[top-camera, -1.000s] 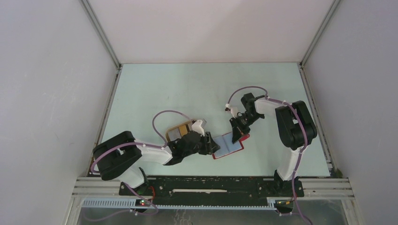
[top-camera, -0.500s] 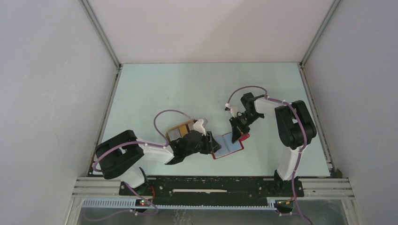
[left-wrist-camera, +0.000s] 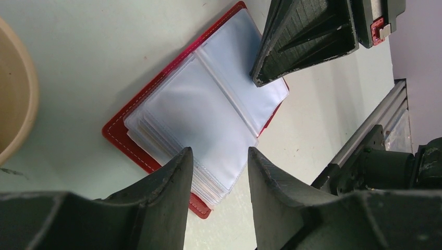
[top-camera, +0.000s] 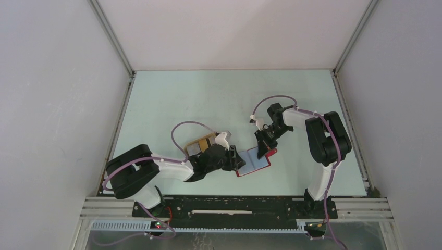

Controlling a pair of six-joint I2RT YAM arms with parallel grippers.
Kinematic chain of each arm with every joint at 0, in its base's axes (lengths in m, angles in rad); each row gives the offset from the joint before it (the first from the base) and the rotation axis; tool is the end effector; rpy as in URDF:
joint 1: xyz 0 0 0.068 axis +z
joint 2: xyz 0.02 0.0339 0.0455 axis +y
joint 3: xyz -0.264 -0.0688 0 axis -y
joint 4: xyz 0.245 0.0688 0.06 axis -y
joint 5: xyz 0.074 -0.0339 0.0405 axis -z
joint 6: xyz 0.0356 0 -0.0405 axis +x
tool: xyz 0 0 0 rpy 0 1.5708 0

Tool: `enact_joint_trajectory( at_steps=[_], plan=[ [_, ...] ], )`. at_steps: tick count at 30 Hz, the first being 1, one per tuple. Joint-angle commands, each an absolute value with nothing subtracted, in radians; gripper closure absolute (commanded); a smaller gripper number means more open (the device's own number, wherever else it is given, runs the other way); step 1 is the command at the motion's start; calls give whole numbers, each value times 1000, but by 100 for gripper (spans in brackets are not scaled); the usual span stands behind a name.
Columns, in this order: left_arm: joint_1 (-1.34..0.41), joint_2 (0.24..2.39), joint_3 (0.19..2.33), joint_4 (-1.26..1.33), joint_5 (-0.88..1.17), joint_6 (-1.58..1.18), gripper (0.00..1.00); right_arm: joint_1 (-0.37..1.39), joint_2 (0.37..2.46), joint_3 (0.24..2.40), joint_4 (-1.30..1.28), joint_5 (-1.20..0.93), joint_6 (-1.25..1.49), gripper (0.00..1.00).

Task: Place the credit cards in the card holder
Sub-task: Open the card holder at the center of the board.

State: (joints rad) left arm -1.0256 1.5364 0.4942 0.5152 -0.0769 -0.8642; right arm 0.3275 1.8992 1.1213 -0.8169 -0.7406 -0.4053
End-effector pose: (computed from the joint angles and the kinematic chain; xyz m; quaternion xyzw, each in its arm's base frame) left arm 0.1480 -0.2388 0.1410 0.0507 0.8650 -0.3842 0.3188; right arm 0.2947 0.1255 0.1340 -0.3299 0.8718 0.3620 0.0029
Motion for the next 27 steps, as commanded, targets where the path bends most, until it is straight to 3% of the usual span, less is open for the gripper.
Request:
enact_joint_trajectory(
  at_steps=[1, 27],
  plan=[
    [-1034, 1541, 547, 497, -102, -858, 52, 330, 1904, 1147, -811, -739, -401, 89],
    [-1032, 1713, 697, 518, -16, -853, 52, 331, 1911, 1147, -814, -736, -402, 89]
  ],
)
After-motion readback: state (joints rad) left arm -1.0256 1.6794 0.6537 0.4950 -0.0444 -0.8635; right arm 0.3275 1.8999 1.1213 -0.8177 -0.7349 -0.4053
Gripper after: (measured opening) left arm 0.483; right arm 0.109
